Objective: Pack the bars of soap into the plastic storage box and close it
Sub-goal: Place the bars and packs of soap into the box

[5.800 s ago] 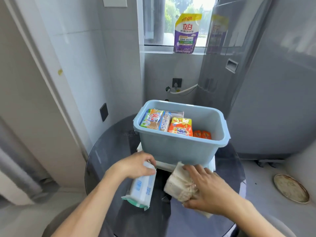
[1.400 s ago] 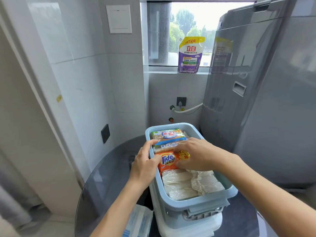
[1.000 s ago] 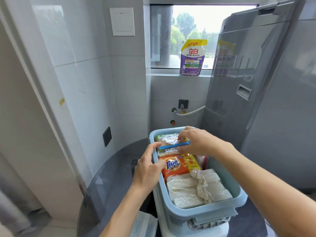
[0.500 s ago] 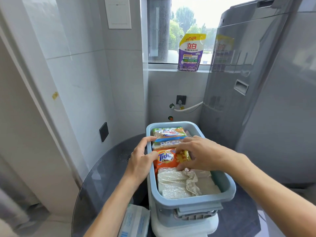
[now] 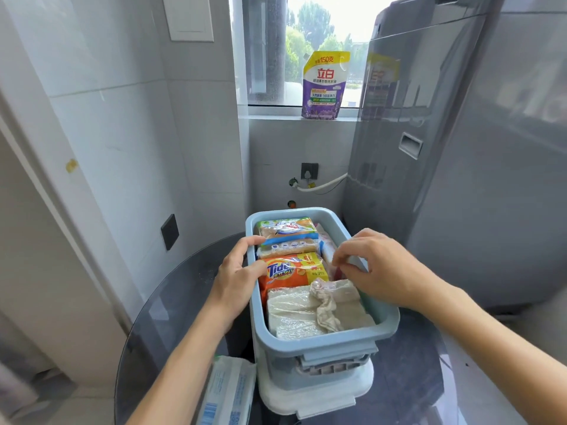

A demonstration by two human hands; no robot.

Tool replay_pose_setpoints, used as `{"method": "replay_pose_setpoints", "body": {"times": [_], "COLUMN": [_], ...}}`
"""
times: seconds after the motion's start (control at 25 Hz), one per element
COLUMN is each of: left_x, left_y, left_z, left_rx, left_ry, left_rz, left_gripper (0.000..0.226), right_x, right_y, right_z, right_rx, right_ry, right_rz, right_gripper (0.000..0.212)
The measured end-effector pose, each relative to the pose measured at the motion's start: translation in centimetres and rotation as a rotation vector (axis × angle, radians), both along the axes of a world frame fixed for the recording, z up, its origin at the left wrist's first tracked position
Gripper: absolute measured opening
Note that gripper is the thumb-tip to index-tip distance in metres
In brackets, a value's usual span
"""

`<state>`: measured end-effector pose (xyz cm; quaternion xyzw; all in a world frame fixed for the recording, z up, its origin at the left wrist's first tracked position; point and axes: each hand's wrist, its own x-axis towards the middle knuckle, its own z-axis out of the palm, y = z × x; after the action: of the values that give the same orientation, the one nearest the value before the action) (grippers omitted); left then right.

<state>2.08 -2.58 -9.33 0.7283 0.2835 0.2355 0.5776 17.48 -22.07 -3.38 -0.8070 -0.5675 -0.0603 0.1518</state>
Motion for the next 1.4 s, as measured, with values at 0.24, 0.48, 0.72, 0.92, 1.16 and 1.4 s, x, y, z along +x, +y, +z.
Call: {"method": "replay_pose_setpoints", "body": {"times": [0.24, 0.48, 0.72, 0.92, 1.16, 1.4], "left_x": [0.0, 0.1, 0.2, 0.0, -0.1, 0.1], "left_y": [-0.4, -0.2, -0.3, -0.7, -0.1, 3.1], "left_z": [-0.1, -0.3, -0.6, -1.2, -1.4, -0.3], "left_rx": [-0.025, -0.067, -0.097, -0.1, -0.16, -0.216], "left_ry": [-0.034, -0.049, -0.066, -0.098, -0.15, -0.158], "left_rz": [0.003, -0.004, 0.017, 0.035, -0.034, -0.127], "left_gripper": [0.042, 0.043, 0.044, 0.043, 0.043, 0.043], "right_x": [-4.9, -5.2, -5.2, -4.7, -5.5, -8.6], "right_y": [-1.3, 0.4, 0.8, 0.6, -0.3, 0.0], "right_z": [1.8, 3.5, 2.7, 2.5, 2.3, 3.1], "right_rx": [-0.436, -0.683, -0.689, -0.391, -0.24, -0.384], "right_ry": [-0.198, 0.23, 0.432, 0.84, 0.898, 0.757], "right_rz": [-0.165, -0.278, -0.428, -0.646, -0.634, -0.379], "right_gripper": [0.038, 0.041, 0.027, 0.02, 0.016, 0.003]}}
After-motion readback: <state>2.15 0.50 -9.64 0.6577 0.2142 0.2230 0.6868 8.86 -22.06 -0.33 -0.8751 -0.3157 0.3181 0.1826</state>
